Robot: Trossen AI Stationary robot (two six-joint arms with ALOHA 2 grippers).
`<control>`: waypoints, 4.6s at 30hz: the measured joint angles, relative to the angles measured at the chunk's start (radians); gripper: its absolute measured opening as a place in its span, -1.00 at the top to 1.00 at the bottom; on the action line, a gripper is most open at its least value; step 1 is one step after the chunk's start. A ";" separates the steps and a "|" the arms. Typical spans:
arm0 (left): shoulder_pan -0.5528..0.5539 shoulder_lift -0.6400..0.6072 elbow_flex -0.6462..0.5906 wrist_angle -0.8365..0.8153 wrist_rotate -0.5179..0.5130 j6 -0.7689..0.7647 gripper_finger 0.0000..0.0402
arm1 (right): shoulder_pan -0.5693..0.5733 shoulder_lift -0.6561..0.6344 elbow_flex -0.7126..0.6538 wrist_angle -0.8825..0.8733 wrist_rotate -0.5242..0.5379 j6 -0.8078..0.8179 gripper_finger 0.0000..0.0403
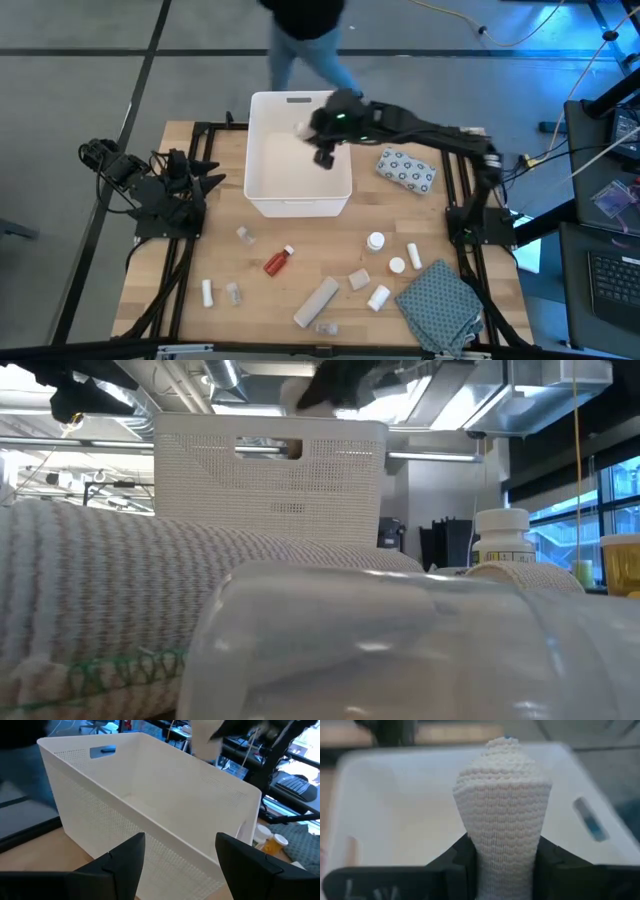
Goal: Pick & place medical supplies in basket/bin
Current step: Put the top white bandage into the white bin, then put the white bandage into the white bin
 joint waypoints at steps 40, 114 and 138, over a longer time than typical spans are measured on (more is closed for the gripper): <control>0.000 0.000 0.000 -0.008 0.010 0.049 -0.17 | -0.049 0.494 0.063 -0.235 -0.009 -0.160 0.09; 0.001 0.000 0.000 -0.008 0.127 0.084 -0.17 | 0.686 0.389 0.372 -0.448 -0.009 -0.105 -0.32; 0.001 0.001 0.000 -0.008 0.186 0.109 -0.17 | 0.711 0.682 0.392 -0.498 -0.080 -0.153 0.19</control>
